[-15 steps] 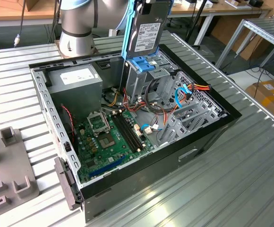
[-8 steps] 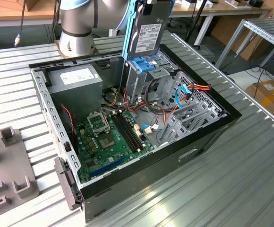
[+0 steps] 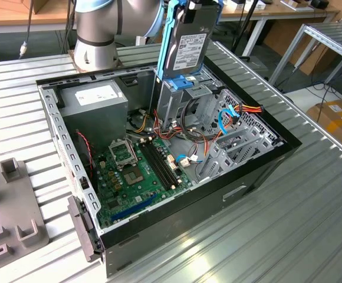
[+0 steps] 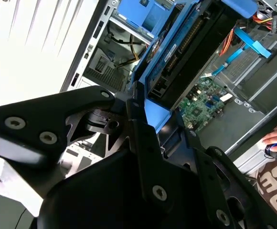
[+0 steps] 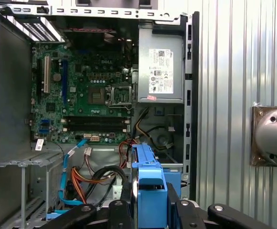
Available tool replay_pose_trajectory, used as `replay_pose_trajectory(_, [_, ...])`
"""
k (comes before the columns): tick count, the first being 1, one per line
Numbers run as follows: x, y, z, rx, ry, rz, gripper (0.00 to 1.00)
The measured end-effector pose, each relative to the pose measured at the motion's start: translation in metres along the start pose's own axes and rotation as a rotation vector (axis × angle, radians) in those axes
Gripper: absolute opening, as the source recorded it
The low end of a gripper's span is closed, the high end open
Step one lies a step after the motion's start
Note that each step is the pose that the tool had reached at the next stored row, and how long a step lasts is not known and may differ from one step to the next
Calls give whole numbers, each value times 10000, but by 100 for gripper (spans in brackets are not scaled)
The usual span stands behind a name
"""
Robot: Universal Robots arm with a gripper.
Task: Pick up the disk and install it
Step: 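Pick up the disk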
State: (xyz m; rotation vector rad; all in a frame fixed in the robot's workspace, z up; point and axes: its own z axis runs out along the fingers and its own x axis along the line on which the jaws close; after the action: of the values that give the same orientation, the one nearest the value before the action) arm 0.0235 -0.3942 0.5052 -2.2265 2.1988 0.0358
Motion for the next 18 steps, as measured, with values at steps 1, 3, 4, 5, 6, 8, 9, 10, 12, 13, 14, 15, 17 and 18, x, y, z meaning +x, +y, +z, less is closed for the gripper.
replay_pose_trajectory(1, [38,0,-2,-1,1,0,37])
replay_pose_trajectory(3, [104,0,-3,0,0,0,37])
replay_pose_trajectory(4, [130,0,-3,0,0,0,37])
replay_pose_trajectory(5, [148,0,-4,-1,1,0,37])
replay_pose_trajectory(6, [163,0,-4,0,0,1,37])
replay_pose_trajectory(8, [187,0,-5,0,1,0,37])
replay_pose_trajectory(9, [198,0,-5,0,0,0,37])
replay_pose_trajectory(10, [203,0,-5,0,-1,0,37])
replay_pose_trajectory(12, [210,-1,-6,0,1,0,37])
replay_pose_trajectory(13, [218,-1,-6,0,0,0,37])
replay_pose_trajectory(14, [226,-1,-6,0,0,0,37])
replay_pose_trajectory(15, [231,-1,-6,0,0,0,37])
replay_pose_trajectory(17, [255,-3,-7,0,0,0,37])
replay_pose_trajectory(18, [272,-4,-7,0,1,0,37])
